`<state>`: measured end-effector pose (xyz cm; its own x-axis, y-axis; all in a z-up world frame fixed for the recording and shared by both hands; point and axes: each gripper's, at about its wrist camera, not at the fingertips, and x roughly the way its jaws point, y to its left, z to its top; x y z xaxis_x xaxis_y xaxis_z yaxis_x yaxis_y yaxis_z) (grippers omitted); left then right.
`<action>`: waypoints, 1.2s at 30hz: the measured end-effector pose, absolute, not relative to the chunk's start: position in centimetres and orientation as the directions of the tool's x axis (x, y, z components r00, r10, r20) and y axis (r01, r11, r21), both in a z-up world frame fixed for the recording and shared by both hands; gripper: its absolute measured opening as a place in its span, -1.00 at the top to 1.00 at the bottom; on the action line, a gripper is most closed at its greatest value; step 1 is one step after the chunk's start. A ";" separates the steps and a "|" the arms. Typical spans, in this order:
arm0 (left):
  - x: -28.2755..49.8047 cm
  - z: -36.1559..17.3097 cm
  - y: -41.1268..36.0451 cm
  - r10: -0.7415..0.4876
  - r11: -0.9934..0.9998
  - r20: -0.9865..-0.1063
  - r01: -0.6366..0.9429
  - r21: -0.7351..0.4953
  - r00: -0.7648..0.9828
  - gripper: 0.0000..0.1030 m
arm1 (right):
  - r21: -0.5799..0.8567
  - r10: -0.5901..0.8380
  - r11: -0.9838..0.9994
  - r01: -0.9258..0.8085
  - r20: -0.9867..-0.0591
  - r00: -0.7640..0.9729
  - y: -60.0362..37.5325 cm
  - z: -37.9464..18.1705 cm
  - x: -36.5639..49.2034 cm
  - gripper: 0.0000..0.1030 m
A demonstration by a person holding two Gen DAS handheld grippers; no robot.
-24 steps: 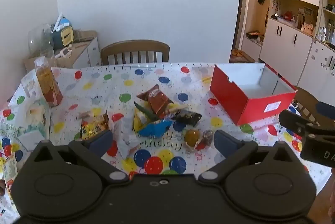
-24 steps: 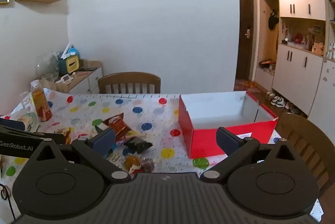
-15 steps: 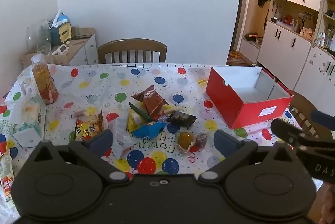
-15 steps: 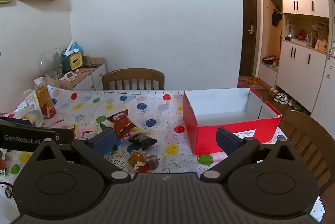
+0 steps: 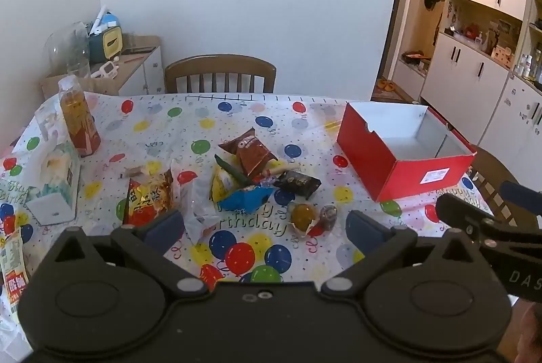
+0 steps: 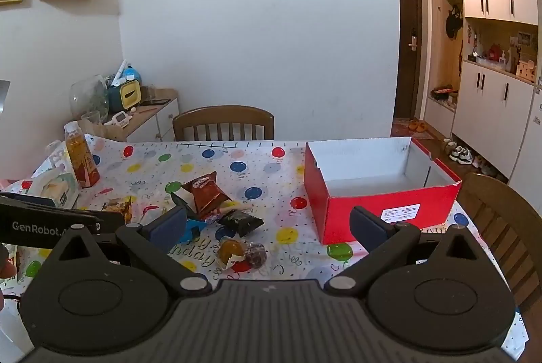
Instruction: Organize snacks
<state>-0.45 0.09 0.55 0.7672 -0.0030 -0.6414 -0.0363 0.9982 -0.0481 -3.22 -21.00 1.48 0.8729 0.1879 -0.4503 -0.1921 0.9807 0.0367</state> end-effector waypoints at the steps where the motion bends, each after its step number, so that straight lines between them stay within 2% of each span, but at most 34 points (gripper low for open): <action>1: -0.5 0.6 0.1 -0.002 0.998 -0.641 -0.037 -0.047 0.767 -0.99 | 0.035 0.186 0.981 -0.191 -0.452 0.872 -21.0 1.5 -3.2 -1.00; 16: -1.4 1.1 0.1 -0.002 0.998 -0.626 -0.035 -0.046 0.780 -0.99 | 0.048 0.200 0.979 -0.200 -0.444 0.874 -21.0 1.8 -4.1 -1.00; 36: -3.2 2.2 -0.4 -0.025 0.999 -0.559 -0.005 -0.053 0.829 -0.99 | 0.075 0.186 0.983 -0.170 -0.411 0.892 -21.8 2.5 -5.0 -1.00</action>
<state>-3.16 -0.40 2.16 0.8287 -0.0254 -0.5591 -0.0054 0.9986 -0.0533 -5.00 -21.80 2.48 0.8923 0.1859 -0.4113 -0.1700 0.9826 0.0752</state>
